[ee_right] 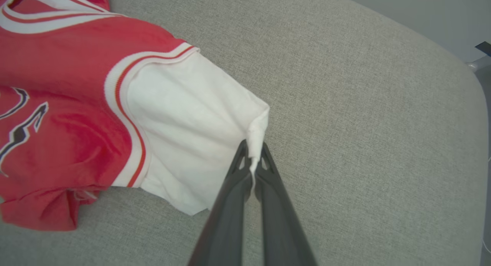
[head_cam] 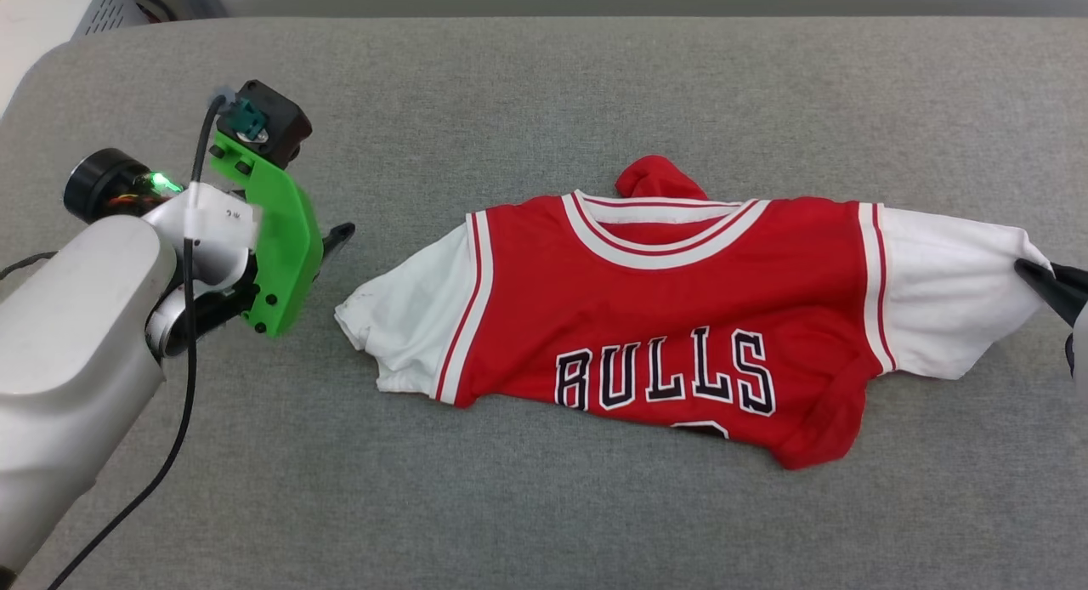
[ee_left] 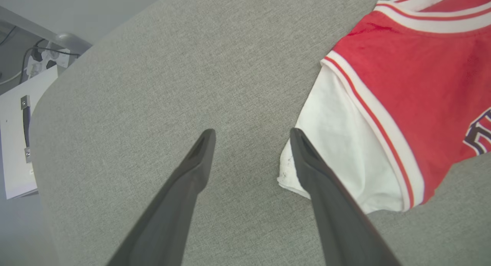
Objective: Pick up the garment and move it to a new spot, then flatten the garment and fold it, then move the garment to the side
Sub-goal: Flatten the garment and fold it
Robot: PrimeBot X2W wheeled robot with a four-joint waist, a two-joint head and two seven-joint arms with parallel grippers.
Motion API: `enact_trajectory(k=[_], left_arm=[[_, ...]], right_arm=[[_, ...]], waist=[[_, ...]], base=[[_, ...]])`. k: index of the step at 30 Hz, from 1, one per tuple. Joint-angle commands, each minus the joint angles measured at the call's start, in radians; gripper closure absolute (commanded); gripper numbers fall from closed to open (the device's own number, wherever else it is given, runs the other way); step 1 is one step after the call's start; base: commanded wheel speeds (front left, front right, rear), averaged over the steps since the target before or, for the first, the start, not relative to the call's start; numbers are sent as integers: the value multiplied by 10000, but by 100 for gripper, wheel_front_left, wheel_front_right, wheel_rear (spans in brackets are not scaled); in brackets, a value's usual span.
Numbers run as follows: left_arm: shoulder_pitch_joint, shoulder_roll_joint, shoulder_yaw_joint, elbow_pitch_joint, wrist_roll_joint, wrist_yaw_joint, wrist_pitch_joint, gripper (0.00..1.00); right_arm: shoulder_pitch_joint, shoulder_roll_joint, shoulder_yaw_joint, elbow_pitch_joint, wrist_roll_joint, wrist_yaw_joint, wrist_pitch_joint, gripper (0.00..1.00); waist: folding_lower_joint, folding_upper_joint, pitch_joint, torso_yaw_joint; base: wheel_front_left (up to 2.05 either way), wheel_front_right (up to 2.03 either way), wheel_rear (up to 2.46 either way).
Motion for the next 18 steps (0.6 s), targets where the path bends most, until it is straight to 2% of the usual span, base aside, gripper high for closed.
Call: enact_trajectory(k=[1, 6, 10, 15, 18], left_arm=[[-326, 120, -242, 78, -427, -17, 406, 0], [-698, 130, -1018, 589, -1674, -18, 1480, 0], [-726, 13, -1559, 968, -2243, -18, 1852, 0], [-653, -157, -2177, 1253, -2708, -18, 1941, 0], [-641, -207, -2808, 1366, -2621, -18, 2057, 0]], right_arm=[[110, 107, -107, -93, -98, -7, 59, 100], [1, 282, -327, -358, -293, -7, 262, 100], [-119, 382, -421, -493, -399, -7, 389, 100], [-260, 517, -437, -543, -491, -7, 498, 100], [-334, 595, -414, -527, -522, -7, 522, 100]], waist=[[-1, 0, 188, -45], [-1, 0, 546, -162], [-1, 0, 758, -253], [-1, 0, 972, -335], [-1, 0, 1043, -353]], base=[[0, 0, 0], [0, 0, 0], [0, 0, 0], [0, 0, 0], [0, 0, 0]])
